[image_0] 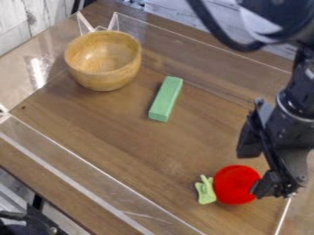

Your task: Move the red object to the left side of the table

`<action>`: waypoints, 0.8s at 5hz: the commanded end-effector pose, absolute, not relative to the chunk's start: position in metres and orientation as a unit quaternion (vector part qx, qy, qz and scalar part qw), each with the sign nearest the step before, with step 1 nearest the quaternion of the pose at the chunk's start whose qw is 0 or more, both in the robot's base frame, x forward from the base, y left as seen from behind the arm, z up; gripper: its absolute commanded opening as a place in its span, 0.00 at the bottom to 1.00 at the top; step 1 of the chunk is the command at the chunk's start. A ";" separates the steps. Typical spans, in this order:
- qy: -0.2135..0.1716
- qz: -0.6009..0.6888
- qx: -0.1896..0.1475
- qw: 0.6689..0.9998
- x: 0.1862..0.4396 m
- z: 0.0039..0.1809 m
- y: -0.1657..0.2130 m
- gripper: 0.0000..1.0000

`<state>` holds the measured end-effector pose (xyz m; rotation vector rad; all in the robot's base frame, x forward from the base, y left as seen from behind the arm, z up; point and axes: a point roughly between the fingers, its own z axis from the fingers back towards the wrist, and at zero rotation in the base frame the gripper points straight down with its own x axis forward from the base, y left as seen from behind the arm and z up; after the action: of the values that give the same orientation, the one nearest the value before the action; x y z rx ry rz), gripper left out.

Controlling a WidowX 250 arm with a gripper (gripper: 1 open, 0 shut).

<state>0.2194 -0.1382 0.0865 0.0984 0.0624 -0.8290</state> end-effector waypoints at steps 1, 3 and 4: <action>0.013 -0.422 0.050 0.905 0.207 0.089 -0.134 1.00; -0.001 -0.475 0.057 0.878 0.205 0.076 -0.121 1.00; -0.016 -0.508 0.062 0.859 0.210 0.079 -0.112 1.00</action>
<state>0.2063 -0.1121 0.0694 0.1287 0.0117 -1.0675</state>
